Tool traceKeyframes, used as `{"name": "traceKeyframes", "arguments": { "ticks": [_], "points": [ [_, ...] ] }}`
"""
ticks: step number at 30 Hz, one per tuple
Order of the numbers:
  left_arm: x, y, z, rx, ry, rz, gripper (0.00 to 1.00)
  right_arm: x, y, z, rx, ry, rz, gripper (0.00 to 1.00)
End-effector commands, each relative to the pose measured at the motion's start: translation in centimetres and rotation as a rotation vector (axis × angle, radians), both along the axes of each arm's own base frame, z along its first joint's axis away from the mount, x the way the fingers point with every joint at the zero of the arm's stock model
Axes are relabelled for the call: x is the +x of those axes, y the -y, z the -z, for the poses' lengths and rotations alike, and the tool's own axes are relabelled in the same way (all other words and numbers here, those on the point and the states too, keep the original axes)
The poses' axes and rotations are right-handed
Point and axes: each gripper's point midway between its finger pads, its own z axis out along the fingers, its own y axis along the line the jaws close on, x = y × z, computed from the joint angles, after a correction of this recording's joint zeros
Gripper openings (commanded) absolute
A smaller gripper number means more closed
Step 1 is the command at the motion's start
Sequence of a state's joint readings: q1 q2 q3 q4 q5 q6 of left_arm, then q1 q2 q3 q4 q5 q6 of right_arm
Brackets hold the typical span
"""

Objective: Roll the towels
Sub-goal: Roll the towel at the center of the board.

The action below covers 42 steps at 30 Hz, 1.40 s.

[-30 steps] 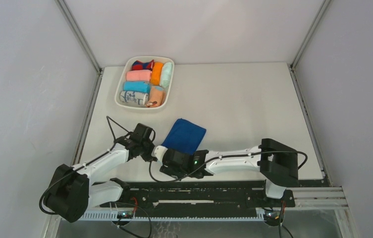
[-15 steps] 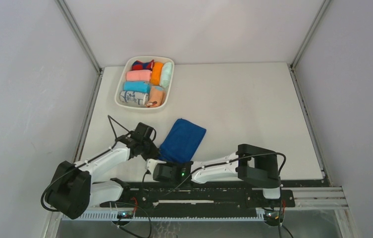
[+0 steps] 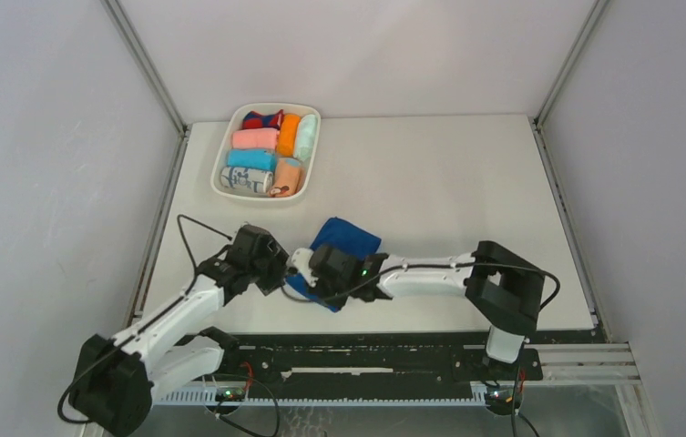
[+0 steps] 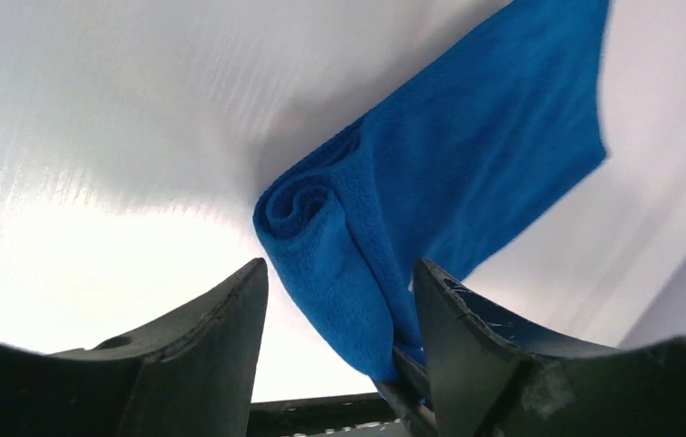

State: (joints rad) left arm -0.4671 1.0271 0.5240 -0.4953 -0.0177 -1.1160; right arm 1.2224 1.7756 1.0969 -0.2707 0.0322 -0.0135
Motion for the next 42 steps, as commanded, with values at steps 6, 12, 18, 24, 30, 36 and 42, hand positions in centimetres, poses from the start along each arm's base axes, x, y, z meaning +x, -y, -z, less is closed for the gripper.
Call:
{"name": "traceKeyframes", "arguments": {
  "ticks": [6,12,18,24,30,36,42],
  "points": [
    [-0.1,-0.5,-1.4,-0.125,0.12,-0.092,0.73,-1.3,-1.4,-3.6,0.428,-0.579,-0.019,0.0],
    [-0.4,0.3,-1.4,-0.178,0.127,-0.068,0.76,0.2,-0.3,-3.7,0.617,-0.856,0.056,0.0],
    [-0.3,1.3,-1.3,-0.23,0.125,-0.053,0.76,2.2,1.2,-1.9,0.721,-1.089,0.225,0.0],
    [-0.1,1.6,-0.9,-0.233,0.116,-0.041,0.74,3.6,2.0,-0.1,0.777,-1.249,0.326,0.0],
    [0.2,2.0,-0.1,-0.234,0.108,-0.035,0.71,4.0,2.6,1.3,0.747,-1.298,0.4,0.01],
    [1.1,2.5,0.7,-0.21,0.097,-0.023,0.62,3.9,2.8,2.2,0.692,-1.293,0.438,0.03],
    [1.8,2.7,1.8,-0.166,0.071,-0.008,0.52,3.9,3.0,2.3,0.643,-1.248,0.46,0.07]
  ]
}}
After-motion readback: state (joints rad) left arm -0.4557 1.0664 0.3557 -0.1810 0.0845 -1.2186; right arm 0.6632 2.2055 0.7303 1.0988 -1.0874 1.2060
